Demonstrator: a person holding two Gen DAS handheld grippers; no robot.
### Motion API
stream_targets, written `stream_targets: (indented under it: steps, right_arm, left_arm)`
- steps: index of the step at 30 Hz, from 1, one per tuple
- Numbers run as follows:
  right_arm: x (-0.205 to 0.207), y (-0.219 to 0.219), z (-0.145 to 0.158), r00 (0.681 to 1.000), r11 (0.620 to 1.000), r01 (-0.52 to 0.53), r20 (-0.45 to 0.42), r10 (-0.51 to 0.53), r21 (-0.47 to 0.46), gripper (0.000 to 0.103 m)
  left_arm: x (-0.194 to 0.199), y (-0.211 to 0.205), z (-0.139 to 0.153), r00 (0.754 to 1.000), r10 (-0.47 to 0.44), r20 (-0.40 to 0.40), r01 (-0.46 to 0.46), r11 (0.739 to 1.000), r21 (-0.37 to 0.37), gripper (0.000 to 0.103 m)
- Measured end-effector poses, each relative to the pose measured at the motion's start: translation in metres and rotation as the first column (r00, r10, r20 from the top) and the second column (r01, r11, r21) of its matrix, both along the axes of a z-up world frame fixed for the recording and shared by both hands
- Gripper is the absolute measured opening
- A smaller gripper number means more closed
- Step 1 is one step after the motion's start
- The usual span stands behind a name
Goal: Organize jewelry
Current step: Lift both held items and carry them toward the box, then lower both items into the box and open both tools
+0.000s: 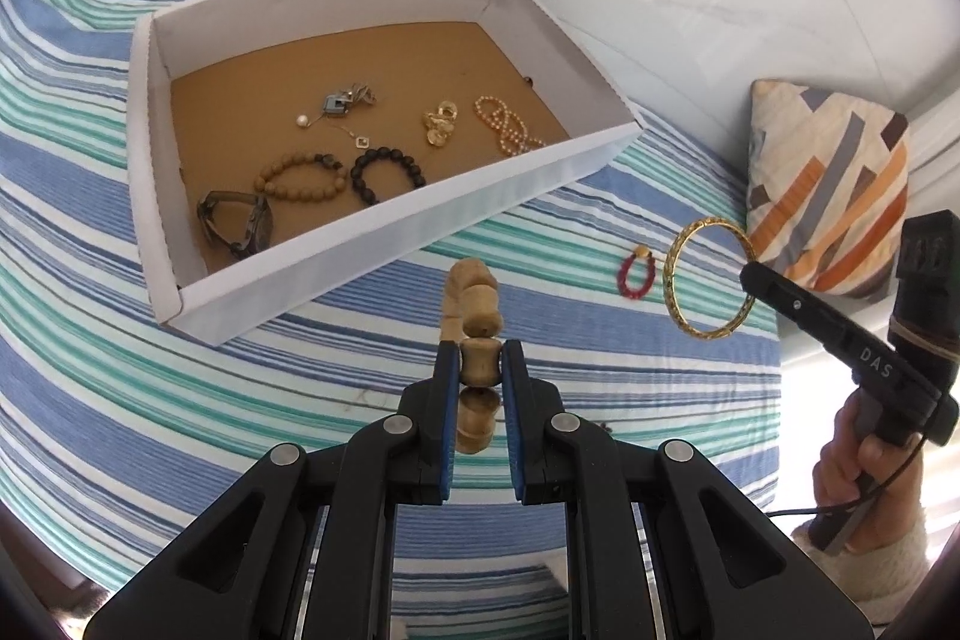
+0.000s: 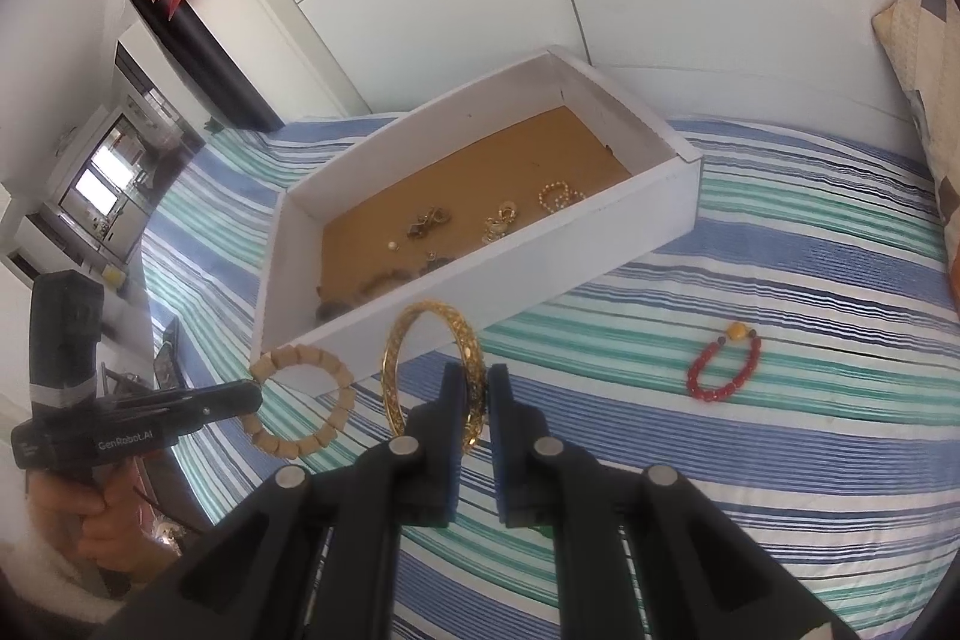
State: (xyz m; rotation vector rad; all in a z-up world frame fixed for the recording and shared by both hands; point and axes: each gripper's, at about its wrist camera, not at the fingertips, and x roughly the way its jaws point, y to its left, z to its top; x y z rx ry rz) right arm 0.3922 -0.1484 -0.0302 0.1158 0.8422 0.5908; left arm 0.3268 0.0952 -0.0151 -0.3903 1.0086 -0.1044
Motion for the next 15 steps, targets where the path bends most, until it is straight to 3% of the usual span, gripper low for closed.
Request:
stream_targets:
  steps: [8,15]
  right_arm:
    - [0.009,0.0,0.013,1.0,1.0,-0.013,0.019,0.013,0.02,0.008]
    - [0.037,0.016,0.037,0.997,0.999,-0.05,0.066,0.05,0.008,0.008]
  left_arm:
    - [0.015,0.004,0.018,1.0,-0.008,0.021,0.009,1.0,-0.01,0.012]
    - [0.05,0.034,0.046,0.998,0.029,0.059,-0.029,1.0,-0.007,0.012]
